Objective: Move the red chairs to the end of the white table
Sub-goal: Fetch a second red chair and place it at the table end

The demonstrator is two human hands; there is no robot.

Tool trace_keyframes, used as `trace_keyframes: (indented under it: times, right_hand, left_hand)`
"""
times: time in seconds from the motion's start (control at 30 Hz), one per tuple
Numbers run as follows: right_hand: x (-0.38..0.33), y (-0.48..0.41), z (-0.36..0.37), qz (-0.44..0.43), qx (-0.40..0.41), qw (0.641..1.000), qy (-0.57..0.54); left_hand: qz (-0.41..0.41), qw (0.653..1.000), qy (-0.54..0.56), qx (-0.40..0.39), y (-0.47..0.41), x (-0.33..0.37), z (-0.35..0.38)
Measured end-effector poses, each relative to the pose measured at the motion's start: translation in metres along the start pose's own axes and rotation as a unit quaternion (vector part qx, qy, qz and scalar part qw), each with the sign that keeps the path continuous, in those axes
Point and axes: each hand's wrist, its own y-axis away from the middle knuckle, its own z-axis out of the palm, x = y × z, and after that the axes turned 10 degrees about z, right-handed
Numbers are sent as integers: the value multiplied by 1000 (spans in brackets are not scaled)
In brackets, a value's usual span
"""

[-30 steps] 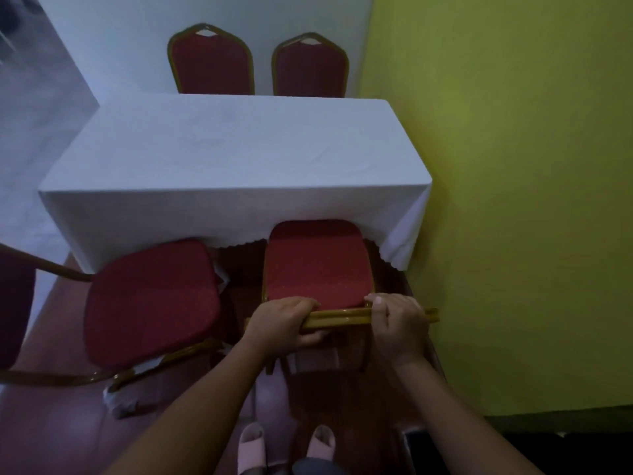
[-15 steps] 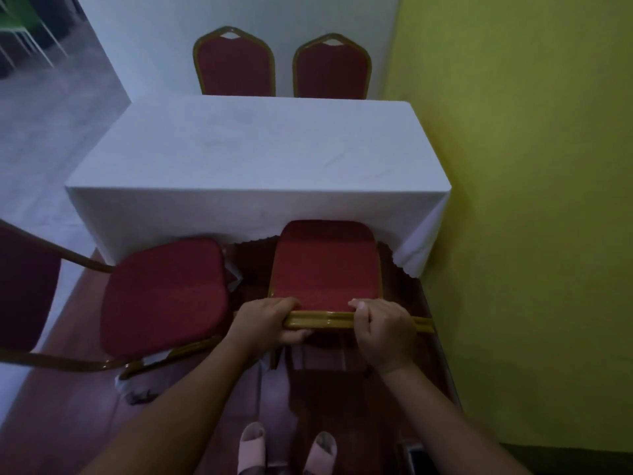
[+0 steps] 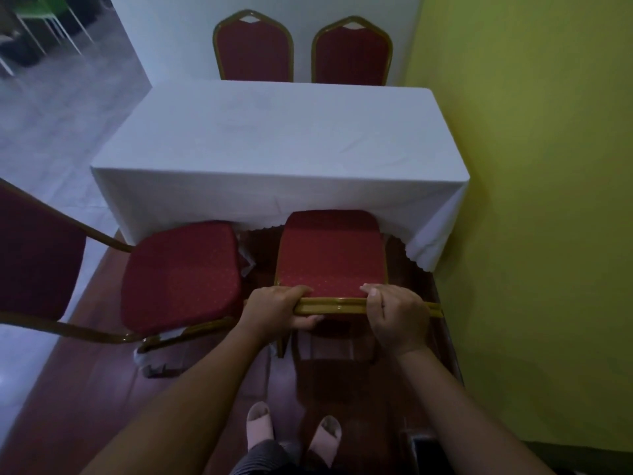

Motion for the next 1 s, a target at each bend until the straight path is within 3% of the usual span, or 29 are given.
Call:
trace_keyframes:
  times: [0.4, 0.53, 0.7, 1.0]
  right_hand:
    - [-15, -54, 32, 95, -27, 995, 16]
    - [5, -74, 30, 77, -7, 997, 12]
    - [13, -85, 29, 99, 41, 994, 9]
    - [11, -102, 51, 74, -2, 997, 28]
  left_hand:
    - [73, 995, -4, -71, -60, -64, 4]
    - [50, 996, 2, -75, -79, -60, 19]
    - [85, 995, 20, -53, -94, -54, 25]
    - [56, 993, 2, -102, -102, -86, 24]
